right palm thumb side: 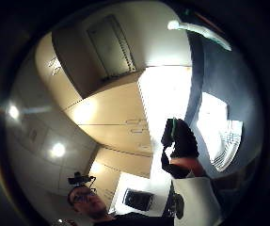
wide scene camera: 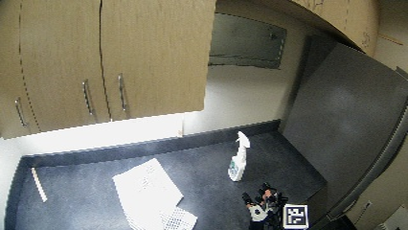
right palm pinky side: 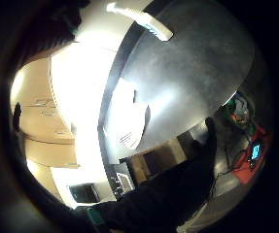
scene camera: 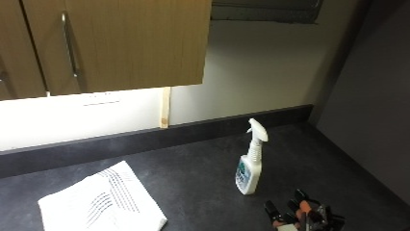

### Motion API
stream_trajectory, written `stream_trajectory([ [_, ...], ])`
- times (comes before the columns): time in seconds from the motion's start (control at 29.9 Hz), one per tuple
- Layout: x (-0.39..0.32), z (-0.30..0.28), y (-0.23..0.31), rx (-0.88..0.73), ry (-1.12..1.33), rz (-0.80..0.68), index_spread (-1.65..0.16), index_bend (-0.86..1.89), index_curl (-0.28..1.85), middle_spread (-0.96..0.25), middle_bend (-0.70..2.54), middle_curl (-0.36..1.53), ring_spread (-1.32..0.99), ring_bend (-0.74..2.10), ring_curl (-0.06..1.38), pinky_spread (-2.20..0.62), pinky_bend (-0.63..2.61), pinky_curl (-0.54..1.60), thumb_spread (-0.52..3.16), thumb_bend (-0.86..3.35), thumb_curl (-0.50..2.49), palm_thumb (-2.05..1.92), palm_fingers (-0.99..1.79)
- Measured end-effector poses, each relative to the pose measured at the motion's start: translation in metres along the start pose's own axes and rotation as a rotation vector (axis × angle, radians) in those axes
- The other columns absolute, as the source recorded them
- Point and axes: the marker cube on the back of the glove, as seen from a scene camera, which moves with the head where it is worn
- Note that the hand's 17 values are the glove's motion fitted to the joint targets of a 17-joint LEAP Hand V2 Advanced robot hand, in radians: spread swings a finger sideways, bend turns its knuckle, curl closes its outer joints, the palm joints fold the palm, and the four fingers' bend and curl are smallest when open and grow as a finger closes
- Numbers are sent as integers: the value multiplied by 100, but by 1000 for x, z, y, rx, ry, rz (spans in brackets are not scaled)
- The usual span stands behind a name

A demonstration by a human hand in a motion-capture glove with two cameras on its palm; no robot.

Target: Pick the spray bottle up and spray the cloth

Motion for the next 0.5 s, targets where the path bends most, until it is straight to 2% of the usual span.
stream_trajectory([
  [0.27, 7, 9, -16, -2, 6, -1, -35, 13, 19, 9, 19, 24, 10, 46, 28, 12, 74, 32, 100, 16, 38, 69, 33],
  [0.5, 19, 39, -37, -22, 67, 40, -35, 13, 20, 9, 19, 26, 11, 46, 29, 12, 74, 33, 102, 12, 42, 72, 32],
])
